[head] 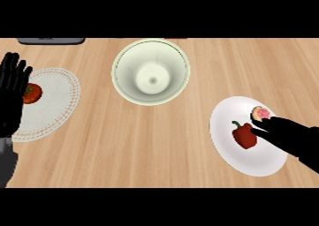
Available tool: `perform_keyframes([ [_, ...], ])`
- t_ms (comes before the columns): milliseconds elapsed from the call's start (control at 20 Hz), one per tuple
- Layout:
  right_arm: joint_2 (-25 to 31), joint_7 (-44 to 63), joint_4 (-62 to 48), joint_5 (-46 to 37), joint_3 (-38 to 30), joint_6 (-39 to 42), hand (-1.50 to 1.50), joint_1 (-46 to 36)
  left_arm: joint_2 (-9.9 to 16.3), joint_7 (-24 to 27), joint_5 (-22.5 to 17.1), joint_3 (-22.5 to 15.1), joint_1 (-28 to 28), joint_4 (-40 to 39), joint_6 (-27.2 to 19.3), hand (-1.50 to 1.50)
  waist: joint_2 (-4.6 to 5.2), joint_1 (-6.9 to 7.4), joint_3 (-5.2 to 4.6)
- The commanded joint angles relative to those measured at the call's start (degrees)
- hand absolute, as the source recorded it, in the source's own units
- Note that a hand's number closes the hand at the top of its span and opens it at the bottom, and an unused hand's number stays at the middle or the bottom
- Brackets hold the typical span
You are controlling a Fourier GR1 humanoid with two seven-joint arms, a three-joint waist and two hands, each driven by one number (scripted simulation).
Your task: Pick the bell pepper from the plate and place it in the bowl
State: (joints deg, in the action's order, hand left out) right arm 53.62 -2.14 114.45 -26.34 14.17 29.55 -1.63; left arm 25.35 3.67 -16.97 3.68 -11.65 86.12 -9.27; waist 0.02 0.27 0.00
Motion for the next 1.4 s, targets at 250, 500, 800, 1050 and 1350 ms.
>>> perform_keyframes([
  [250,-9.04,-6.01,-14.39,-10.14,1.33,0.86,-1.50,-5.83,-2.49,-1.61,3.33,0.47,-1.33,0.83,0.28,0.00,0.02,0.02,0.02],
  [500,-10.79,-11.92,-19.56,-15.11,-0.08,-2.15,-1.50,-4.42,-2.27,-0.14,3.50,2.97,-2.88,-3.45,3.17,0.00,0.00,-0.29,0.01],
  [800,-16.74,-16.30,-28.62,-19.21,1.21,-3.93,-1.50,-9.51,-4.66,2.59,4.85,3.46,-2.16,-5.44,3.91,0.00,0.08,-0.11,0.00],
  [1050,-20.38,-17.02,-28.26,-22.39,0.96,-2.36,-1.50,-10.42,-5.60,-1.99,5.99,4.00,-4.71,-3.15,2.43,0.00,0.01,-0.23,0.00],
  [1350,-20.57,-21.82,-34.32,-28.44,-0.02,-5.86,-1.50,-9.41,-4.76,-5.46,6.35,5.06,-5.00,-0.98,4.15,0.00,0.00,-0.12,0.02],
])
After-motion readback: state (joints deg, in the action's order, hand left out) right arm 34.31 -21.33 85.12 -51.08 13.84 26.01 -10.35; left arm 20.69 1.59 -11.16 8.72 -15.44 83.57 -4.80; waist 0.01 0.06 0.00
